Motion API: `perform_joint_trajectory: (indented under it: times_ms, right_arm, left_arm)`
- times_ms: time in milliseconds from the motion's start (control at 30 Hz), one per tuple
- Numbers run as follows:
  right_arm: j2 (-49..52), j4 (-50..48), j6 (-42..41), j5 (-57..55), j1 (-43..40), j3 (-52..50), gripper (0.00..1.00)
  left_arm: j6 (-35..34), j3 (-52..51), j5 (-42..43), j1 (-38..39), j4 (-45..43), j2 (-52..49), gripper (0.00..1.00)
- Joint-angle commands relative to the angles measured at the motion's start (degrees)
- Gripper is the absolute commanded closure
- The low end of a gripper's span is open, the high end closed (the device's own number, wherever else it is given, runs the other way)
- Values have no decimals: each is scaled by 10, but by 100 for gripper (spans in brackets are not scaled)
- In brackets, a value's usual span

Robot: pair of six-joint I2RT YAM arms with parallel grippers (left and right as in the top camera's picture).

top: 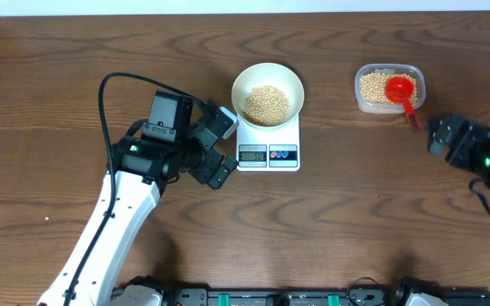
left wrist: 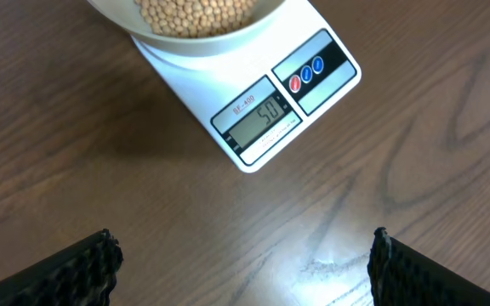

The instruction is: Scoop item into bowl and weigh 50g on scale

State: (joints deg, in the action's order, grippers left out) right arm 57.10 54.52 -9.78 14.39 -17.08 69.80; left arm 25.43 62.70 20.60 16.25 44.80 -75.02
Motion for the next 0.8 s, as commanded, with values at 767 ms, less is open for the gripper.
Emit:
perform_joint_trajectory:
  times_ms: [767]
  right_arm:
    - [-501, -519, 73, -84, 47, -603, 1]
  left_arm:
    - [-5, 5, -5, 1, 0, -2, 5]
